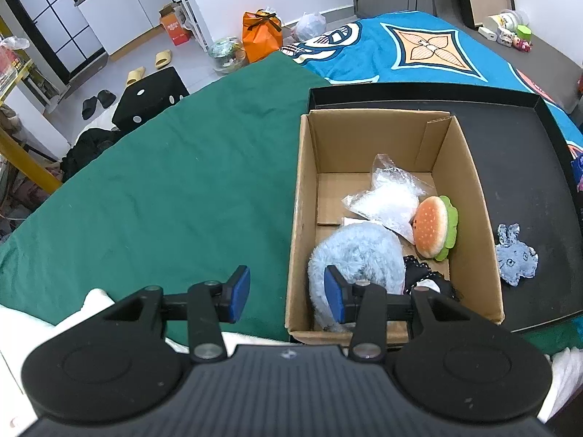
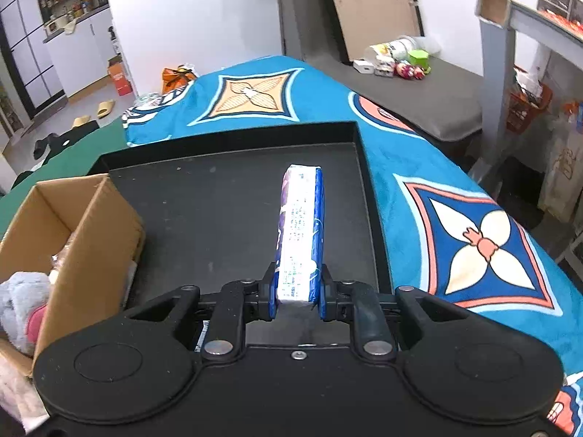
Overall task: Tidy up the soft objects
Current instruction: 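Carry the tissue packet with the right gripper into the box and release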
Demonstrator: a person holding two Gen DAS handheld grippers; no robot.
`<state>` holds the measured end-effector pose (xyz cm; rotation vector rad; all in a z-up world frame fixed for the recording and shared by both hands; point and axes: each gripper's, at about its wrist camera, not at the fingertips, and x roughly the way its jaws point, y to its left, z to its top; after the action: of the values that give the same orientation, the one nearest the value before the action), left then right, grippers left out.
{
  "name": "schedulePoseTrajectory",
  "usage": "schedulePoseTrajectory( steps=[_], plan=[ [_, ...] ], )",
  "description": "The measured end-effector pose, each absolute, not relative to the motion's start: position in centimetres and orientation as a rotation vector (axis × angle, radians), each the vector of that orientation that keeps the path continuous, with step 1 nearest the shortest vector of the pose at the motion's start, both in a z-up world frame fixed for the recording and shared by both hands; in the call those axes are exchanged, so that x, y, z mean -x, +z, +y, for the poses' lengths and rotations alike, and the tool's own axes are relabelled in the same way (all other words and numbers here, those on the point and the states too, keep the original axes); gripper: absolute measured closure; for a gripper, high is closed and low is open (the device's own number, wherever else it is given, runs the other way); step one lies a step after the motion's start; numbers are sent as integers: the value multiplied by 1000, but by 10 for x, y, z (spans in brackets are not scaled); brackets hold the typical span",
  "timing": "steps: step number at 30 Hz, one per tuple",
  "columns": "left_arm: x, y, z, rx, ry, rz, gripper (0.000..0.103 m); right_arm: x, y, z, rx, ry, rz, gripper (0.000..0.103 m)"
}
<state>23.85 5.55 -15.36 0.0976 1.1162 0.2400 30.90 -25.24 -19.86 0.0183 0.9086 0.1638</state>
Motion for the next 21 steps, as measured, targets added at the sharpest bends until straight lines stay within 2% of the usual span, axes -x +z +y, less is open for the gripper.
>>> schedulePoseTrajectory(
  steps=[21],
  plan=[
    [-236, -164, 78, 2, 227, 1087, 60, -305, -159, -196, 25, 288, 888, 83]
  ],
)
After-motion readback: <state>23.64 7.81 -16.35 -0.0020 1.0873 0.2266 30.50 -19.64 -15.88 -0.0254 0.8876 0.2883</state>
